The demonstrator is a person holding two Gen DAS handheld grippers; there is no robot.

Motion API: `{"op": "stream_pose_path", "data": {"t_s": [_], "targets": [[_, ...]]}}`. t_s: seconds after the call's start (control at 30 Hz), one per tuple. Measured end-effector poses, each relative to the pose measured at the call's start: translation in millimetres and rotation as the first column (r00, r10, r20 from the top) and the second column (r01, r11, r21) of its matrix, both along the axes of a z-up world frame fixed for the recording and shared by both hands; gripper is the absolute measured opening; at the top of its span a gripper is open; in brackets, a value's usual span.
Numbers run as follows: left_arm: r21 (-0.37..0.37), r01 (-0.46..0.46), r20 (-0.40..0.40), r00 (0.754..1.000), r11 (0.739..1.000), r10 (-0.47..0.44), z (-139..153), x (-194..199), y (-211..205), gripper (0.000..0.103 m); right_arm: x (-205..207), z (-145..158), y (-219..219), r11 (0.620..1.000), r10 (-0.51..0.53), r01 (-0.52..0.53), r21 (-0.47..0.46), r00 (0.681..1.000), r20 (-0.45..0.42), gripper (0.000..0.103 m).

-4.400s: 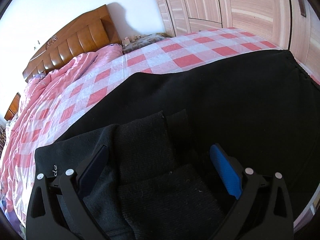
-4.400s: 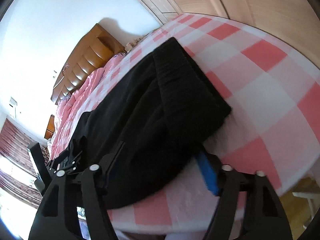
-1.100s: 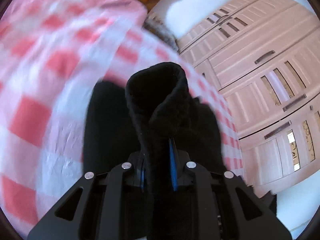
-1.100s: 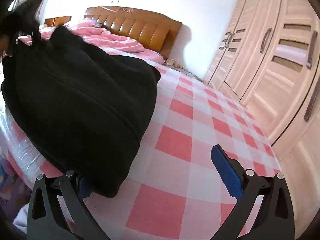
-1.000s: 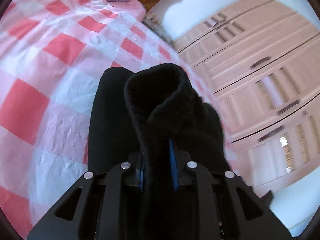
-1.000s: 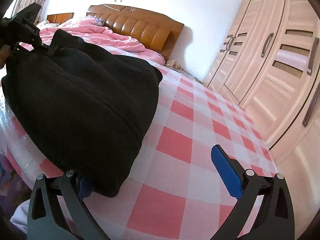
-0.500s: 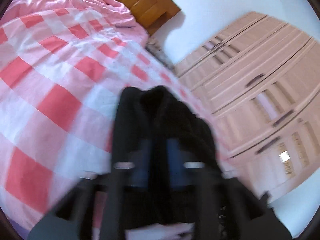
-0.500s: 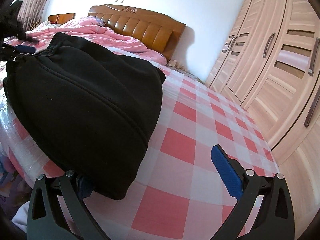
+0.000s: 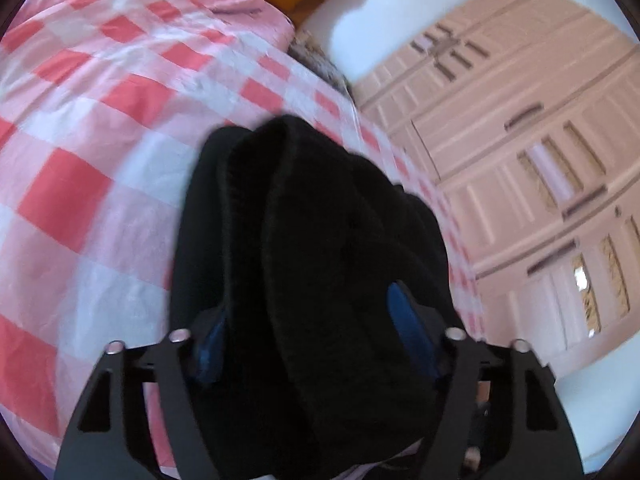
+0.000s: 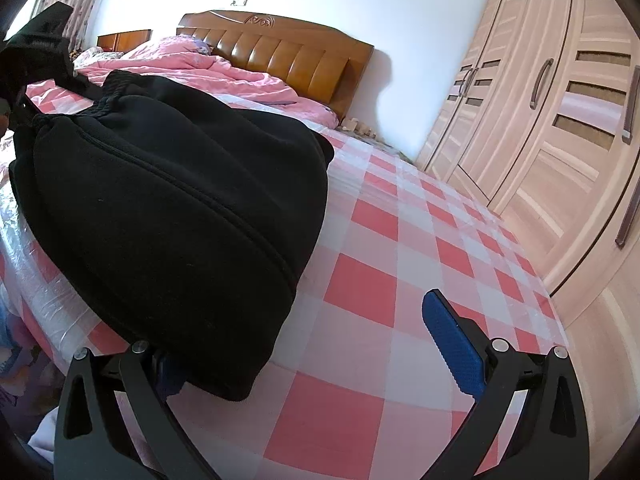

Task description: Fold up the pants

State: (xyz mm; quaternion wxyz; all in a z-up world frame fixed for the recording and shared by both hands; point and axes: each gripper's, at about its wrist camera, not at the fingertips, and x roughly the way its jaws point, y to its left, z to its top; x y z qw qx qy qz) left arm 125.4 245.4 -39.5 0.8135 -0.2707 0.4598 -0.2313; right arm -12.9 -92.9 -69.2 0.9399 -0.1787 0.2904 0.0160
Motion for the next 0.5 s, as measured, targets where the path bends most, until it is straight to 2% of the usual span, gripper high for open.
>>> {"op": "stream_pose_path", "data": {"t_s": [0.03,0.1,0.13,0.2,0.3,0.33,0.43,0.5], "targets": [[0.038,0.026,-0.003,1.000,0.999,-0.026,-0.6,-0.2,-7.8,0.065,0.5,-0.2,-0.5,1.000,-0.001,0.001,0.003,1.000,-0.002,0.098],[0.133,0.044,0.011,0.999,0.990,-0.046,0.6,-2.8,-19.9,0.047,1.3,-0.8,-1.0,1.000,-0.002,0.002,0.007,1.000,-0.005,0.098],[0.167,0.038,0.023,0.999,0.985,-0.042,2.5,-4.4,-22.6,0.042,1.7,-1.4,-1.0,1.000,-0.001,0.001,0.008,1.000,-0.007,0.098],[0.198,0.022,0.050,0.998,0.980,-0.033,8.9,-8.1,-23.4,0.025,2.3,-2.2,-0.6,1.000,0.001,-0.001,0.010,1.000,-0.009,0.098],[0.244,-0.011,0.103,0.995,0.970,-0.015,31.6,-19.1,-28.9,0.021,2.2,-1.3,-0.7,1.000,0.003,-0.002,0.008,1.000,-0.011,0.098],[0.237,-0.022,0.146,0.989,0.971,-0.013,47.2,-25.2,-29.2,0.021,1.8,-0.8,-0.8,1.000,0.002,-0.002,0.004,1.000,-0.009,0.098],[0.197,-0.017,0.201,0.979,0.980,-0.023,81.7,-34.7,-25.7,0.020,0.2,1.5,-1.6,1.000,0.006,-0.006,0.005,1.000,-0.008,0.098],[0.206,-0.030,0.210,0.978,0.978,-0.014,87.4,-35.9,-21.5,0.020,-2.0,4.3,-0.9,1.000,0.018,-0.018,0.007,1.000,0.006,0.098]]}}
